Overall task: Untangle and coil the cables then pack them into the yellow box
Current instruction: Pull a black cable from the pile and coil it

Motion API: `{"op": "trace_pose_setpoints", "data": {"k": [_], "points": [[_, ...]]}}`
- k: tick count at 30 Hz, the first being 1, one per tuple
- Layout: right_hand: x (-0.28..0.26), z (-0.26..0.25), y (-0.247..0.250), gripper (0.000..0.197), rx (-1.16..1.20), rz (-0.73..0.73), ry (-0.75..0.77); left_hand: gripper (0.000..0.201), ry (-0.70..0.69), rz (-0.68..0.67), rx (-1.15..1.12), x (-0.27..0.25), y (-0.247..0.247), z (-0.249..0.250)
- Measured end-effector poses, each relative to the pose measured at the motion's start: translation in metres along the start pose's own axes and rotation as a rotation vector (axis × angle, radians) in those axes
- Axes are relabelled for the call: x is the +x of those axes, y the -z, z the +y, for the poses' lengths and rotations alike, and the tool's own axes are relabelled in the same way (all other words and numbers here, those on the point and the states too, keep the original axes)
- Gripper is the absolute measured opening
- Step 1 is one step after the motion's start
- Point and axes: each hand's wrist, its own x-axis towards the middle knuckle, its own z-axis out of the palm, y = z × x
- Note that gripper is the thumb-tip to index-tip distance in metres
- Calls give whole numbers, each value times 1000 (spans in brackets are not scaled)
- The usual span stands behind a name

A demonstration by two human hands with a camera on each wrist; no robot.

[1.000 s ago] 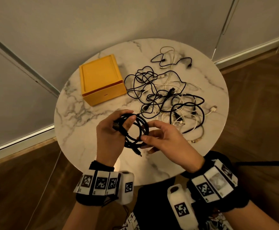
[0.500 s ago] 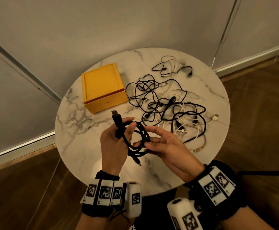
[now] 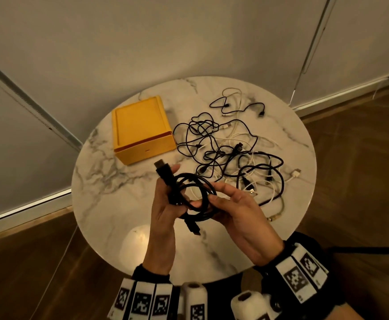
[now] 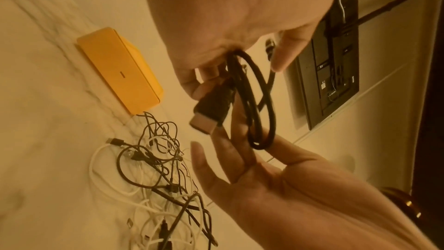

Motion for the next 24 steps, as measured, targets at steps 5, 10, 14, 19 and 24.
{"op": "trace_pose_setpoints", "data": {"k": [5, 10, 14, 19, 24], "points": [[-6, 4, -2, 21, -37, -38, 33, 42, 17, 99, 102, -2, -3, -2], [-10, 7, 0, 25, -226, -113, 53, 34, 51, 172, 61, 7, 5, 0], [-10, 8, 2, 18, -314, -139, 67, 30, 97, 193, -2, 6, 5, 0], [-10, 5, 1, 15, -270, -155, 66, 30, 211, 279, -226, 7, 2, -5], [-2, 3, 3, 19, -229, -144, 59, 52, 302, 291, -245, 11, 1, -5]]}}
